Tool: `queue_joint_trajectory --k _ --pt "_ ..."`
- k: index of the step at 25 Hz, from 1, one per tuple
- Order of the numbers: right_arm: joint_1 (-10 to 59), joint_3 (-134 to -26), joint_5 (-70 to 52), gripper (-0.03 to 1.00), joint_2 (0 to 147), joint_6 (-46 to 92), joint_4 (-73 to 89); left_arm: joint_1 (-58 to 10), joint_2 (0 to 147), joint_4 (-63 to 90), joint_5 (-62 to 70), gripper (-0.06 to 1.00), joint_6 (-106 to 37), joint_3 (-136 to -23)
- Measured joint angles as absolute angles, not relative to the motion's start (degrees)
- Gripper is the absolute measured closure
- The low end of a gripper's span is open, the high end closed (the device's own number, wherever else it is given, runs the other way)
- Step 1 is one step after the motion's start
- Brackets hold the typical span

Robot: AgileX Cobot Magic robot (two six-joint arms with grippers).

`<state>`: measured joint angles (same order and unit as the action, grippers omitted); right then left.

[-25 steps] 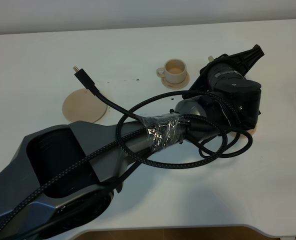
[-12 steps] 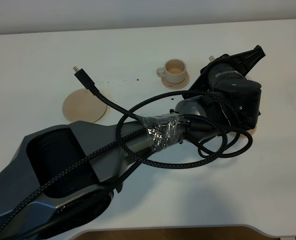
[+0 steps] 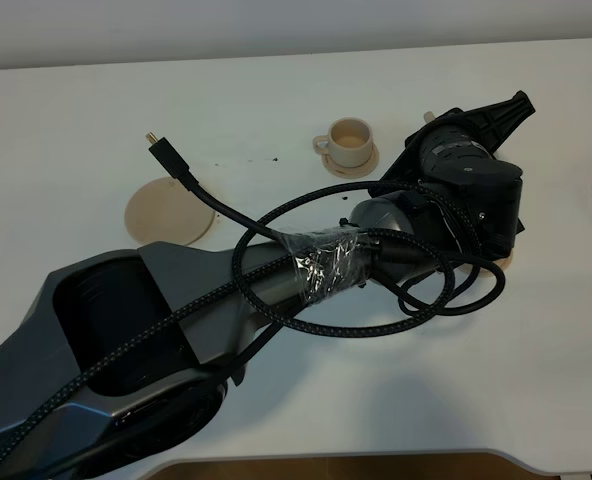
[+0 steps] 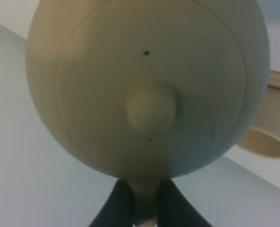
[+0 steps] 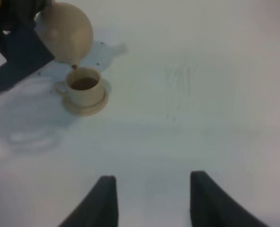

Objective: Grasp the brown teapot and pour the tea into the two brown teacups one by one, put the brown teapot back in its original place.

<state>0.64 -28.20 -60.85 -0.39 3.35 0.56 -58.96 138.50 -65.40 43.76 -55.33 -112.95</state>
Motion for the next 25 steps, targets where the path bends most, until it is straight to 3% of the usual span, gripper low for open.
queue_joint_trajectory --k 25 --pt "0.6 -28.2 -60.8 0.59 -0.4 3.3 0.6 -58.3 137.8 -57.3 47.8 0.82 -54.1 -113.1"
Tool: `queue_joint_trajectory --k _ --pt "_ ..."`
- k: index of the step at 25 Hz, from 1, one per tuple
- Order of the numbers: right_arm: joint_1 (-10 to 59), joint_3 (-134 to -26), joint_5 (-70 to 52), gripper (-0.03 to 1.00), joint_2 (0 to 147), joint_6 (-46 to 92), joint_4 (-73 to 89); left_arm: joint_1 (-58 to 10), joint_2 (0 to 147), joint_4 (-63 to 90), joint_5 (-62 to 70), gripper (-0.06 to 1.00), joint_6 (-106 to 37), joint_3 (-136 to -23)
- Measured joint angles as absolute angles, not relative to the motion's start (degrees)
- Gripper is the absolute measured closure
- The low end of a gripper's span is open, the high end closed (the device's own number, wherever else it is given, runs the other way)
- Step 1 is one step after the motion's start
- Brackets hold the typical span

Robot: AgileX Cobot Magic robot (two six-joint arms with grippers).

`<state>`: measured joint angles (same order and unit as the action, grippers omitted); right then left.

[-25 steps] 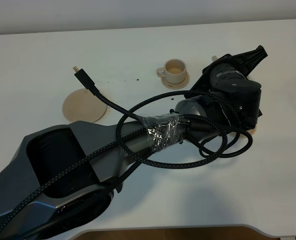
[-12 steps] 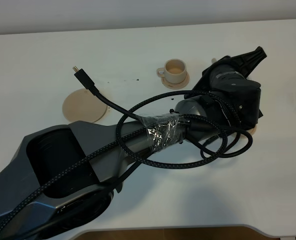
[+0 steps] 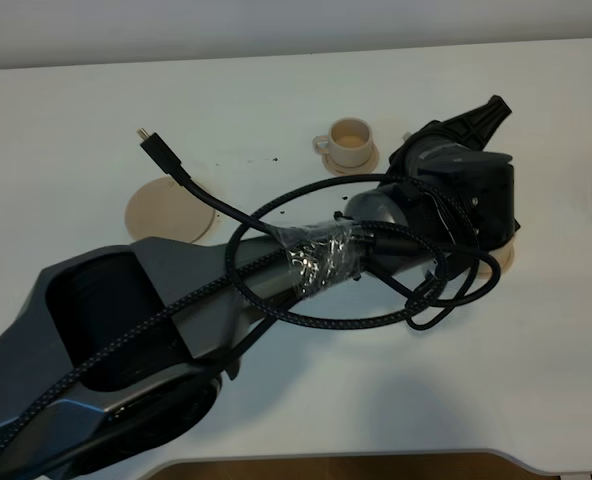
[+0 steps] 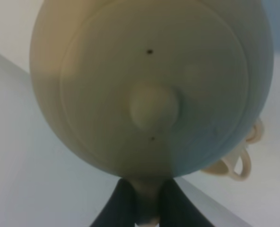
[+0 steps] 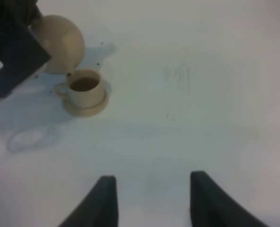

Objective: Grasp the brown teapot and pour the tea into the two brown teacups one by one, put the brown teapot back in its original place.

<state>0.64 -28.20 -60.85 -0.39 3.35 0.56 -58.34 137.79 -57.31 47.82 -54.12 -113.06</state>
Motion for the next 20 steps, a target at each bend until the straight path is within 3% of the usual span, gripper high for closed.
queue_joint_trajectory --k 6,16,20 --pt "0.6 -28.2 -60.8 0.59 -0.4 3.3 0.6 -57.8 134.4 -55.0 51.2 0.82 -47.3 -113.2" --pt "0.6 -28.2 -60.8 0.59 -0.4 3.3 0.6 -57.0 130.0 -32.7 67.5 0.82 -38.7 -113.2" --pt "0.6 -28.2 -60.8 0.59 -0.4 3.3 0.6 -55.5 130.0 -24.1 68.1 0.82 -35.7 -113.2"
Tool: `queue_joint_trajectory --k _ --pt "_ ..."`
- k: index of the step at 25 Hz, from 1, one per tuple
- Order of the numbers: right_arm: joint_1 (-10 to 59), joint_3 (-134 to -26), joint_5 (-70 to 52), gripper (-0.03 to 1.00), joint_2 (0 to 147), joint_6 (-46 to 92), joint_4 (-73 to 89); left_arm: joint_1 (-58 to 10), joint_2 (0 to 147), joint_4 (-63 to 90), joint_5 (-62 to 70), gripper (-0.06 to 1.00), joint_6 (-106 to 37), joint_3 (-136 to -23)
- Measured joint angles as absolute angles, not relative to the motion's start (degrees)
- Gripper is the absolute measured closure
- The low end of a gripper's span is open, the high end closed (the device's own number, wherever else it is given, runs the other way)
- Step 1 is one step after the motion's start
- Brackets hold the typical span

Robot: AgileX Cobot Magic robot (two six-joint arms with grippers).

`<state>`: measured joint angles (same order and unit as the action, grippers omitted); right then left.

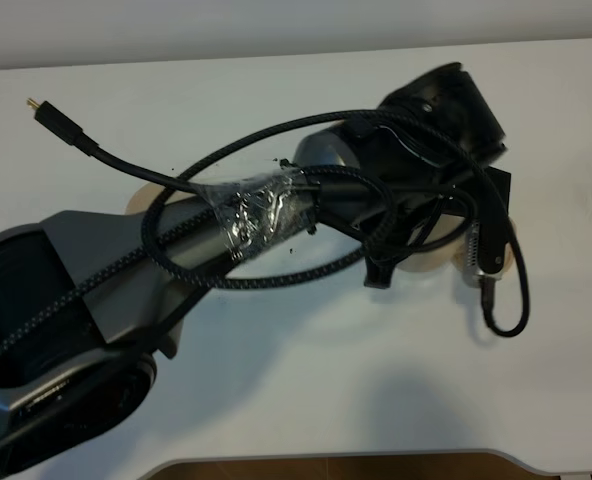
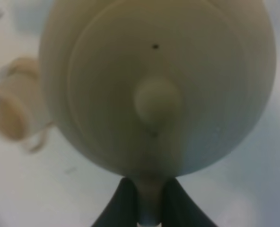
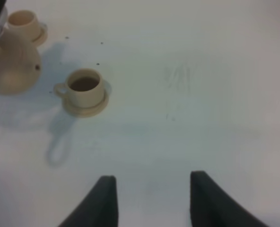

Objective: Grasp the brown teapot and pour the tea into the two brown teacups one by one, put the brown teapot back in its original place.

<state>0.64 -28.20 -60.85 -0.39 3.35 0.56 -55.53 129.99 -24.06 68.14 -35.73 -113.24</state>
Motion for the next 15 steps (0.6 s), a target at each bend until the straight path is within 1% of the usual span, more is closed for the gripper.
queue_joint_trajectory --k 6,15 --pt "0.6 -28.2 -60.8 0.59 -0.4 3.3 0.6 -52.8 130.0 -13.0 68.1 0.82 -29.6 -113.2" --pt "0.6 -28.2 -60.8 0.59 -0.4 3.3 0.6 -52.7 130.0 -12.2 68.1 0.82 -24.1 -112.6"
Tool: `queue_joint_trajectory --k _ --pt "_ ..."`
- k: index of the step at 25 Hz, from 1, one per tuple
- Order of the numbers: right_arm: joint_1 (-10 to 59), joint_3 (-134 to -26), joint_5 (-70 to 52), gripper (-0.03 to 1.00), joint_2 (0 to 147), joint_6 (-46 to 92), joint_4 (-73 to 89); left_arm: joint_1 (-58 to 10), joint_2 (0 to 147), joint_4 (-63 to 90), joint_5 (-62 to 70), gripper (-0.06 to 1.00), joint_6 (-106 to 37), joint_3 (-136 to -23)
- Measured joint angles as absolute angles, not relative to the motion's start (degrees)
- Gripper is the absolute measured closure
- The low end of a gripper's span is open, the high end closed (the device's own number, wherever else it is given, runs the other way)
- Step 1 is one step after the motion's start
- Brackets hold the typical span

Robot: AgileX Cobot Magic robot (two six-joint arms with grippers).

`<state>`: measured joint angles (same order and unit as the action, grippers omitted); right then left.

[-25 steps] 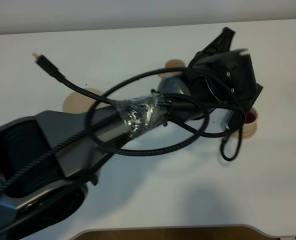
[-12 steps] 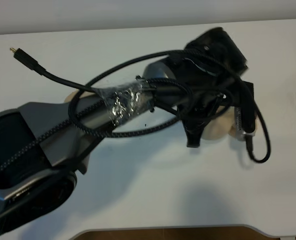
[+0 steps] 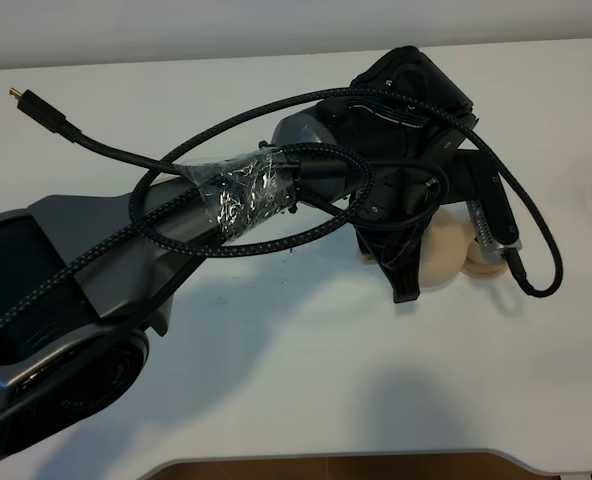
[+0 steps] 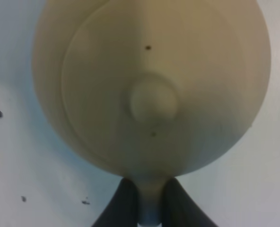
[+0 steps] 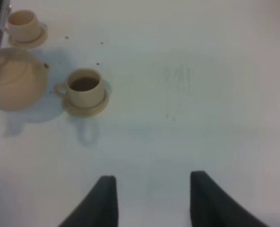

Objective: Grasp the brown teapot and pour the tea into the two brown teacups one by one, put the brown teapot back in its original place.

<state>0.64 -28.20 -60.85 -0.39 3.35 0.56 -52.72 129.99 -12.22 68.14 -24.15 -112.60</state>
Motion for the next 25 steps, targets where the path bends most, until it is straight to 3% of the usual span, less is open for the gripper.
queue_joint_trajectory --k 16,25 --pt "0.6 -28.2 -60.8 0.59 -0.4 3.3 0.6 -52.2 129.9 -14.8 68.1 0.82 -22.9 -112.1" --pt "0.6 -28.2 -60.8 0.59 -0.4 3.3 0.6 -43.7 124.5 -16.6 68.2 0.82 -24.1 -112.1"
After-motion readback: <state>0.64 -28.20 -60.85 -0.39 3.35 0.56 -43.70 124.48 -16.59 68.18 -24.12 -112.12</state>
